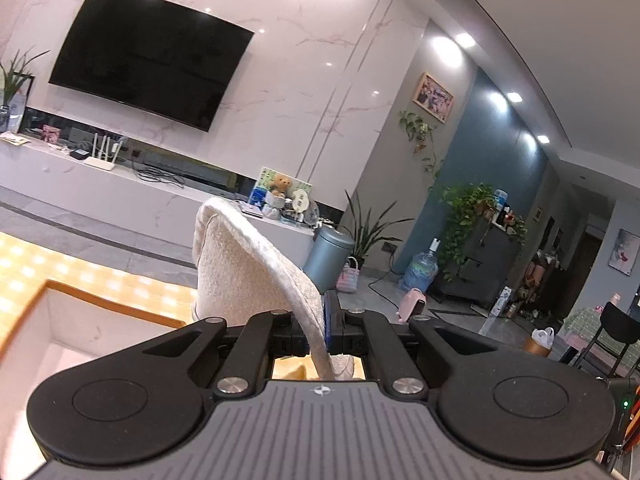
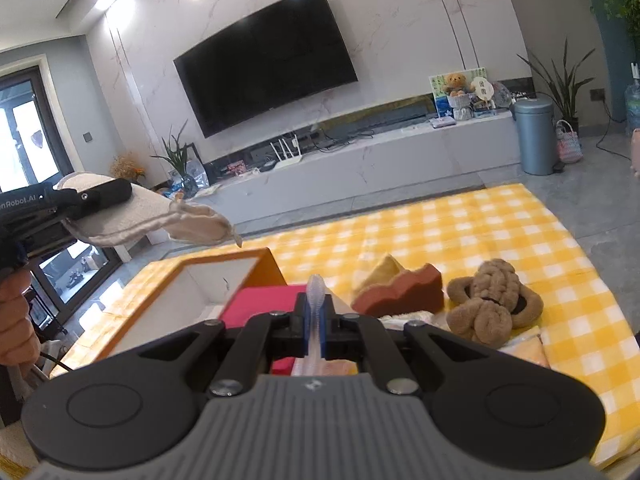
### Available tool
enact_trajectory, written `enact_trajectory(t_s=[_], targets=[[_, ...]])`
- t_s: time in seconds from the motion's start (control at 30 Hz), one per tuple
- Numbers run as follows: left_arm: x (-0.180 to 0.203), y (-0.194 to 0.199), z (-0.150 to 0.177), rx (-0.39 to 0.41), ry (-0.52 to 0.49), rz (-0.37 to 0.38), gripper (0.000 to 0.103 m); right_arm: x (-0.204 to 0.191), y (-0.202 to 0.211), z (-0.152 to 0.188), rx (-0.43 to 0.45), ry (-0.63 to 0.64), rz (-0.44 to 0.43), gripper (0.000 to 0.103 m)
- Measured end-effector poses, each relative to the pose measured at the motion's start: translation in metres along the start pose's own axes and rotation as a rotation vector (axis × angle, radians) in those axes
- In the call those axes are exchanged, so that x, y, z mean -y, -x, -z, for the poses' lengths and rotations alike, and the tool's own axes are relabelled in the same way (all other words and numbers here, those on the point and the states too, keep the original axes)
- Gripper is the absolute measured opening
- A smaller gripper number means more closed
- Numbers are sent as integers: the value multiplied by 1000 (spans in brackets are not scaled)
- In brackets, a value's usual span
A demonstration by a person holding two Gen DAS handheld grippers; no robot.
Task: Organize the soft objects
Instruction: 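Open the left gripper to drop the bib into the box while the right gripper drops the plastic film in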
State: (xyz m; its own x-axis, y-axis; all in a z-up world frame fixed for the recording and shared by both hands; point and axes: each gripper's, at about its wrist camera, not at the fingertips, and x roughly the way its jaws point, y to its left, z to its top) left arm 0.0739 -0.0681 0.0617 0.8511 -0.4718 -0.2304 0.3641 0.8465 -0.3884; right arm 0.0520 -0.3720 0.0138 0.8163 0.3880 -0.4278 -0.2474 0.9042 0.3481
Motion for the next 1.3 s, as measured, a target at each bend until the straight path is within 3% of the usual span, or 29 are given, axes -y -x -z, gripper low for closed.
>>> enact_trajectory(t_s=[0.17, 0.37, 0.57, 0.8, 0.9, 1.03, 1.2, 1.3], targets=[[-18, 22, -14, 4, -22, -39, 6, -30, 11, -21, 50, 28, 26, 2], [-56, 48, -13, 15, 41, -121, 6, -85, 14, -42, 92, 135, -23, 2], [-102, 54, -7, 42, 137, -156, 6, -143, -12, -56, 76, 231, -71, 2], [-143, 61, -8, 69, 207, -143, 6, -196, -59, -64, 43, 321, -99, 2], [-161, 65, -5, 84, 239, -114, 6, -215, -89, -59, 13, 383, -72, 2], [-177, 71, 2, 99, 272, -113, 6, -234, -140, -45, -38, 487, 43, 2], [-188, 72, 3, 92, 292, -169, 6, -245, -209, -22, -136, 638, 185, 2], [-191, 69, 5, 59, 267, -216, 6, -252, -238, -7, -160, 742, 223, 2]])
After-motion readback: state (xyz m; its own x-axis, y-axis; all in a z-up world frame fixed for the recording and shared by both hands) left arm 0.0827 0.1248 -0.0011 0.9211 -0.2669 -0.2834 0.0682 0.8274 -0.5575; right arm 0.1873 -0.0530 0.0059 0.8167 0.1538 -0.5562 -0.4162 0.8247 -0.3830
